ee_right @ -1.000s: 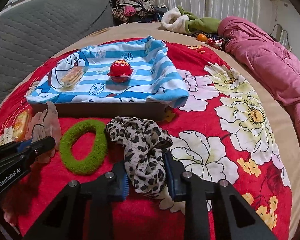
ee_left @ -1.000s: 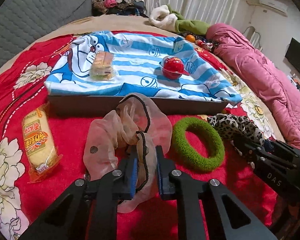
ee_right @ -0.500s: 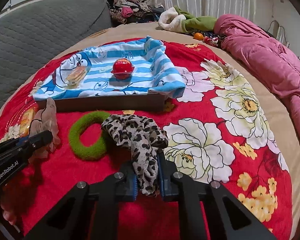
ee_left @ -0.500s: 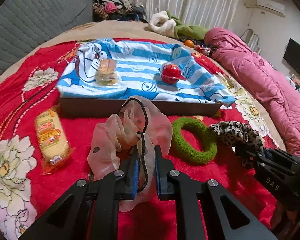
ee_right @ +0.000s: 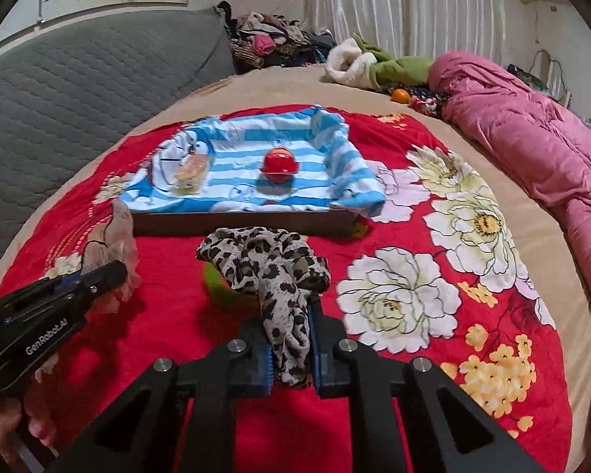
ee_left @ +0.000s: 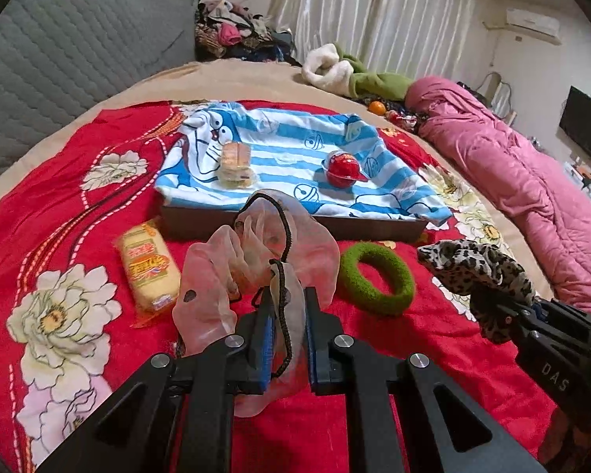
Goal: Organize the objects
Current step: 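Lift both scrunchies and carry them toward the striped tray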
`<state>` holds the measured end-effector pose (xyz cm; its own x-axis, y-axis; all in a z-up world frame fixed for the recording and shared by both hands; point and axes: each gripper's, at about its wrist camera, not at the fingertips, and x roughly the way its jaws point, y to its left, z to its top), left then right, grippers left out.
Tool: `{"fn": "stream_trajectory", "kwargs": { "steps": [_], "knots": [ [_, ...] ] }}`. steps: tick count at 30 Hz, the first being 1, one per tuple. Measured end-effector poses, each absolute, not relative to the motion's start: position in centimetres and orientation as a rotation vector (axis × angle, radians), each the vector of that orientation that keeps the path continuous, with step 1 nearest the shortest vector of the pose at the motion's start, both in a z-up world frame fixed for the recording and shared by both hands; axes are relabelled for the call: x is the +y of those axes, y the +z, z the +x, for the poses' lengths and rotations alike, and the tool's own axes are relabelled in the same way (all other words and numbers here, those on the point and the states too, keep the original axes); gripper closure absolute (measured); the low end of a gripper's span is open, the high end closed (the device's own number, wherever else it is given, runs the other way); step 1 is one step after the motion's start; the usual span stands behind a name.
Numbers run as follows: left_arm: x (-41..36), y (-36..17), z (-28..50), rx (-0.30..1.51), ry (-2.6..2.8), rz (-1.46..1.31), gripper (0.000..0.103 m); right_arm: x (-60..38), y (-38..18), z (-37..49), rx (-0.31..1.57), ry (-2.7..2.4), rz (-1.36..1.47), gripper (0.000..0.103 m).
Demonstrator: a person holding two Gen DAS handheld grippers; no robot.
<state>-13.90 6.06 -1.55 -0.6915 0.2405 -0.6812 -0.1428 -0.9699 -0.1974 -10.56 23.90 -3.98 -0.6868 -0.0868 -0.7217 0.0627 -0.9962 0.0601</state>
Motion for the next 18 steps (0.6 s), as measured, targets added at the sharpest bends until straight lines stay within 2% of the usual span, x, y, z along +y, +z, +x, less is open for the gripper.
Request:
{"fn": "stream_trajectory", "kwargs": {
  "steps": [18],
  "knots": [
    [4.8, 1.9, -9.4, -0.171, 2.754, -1.021, 0.090, 21.3, -1.6, -6.6, -0.023, -2.820, 1.120, 0.089]
  ]
}}
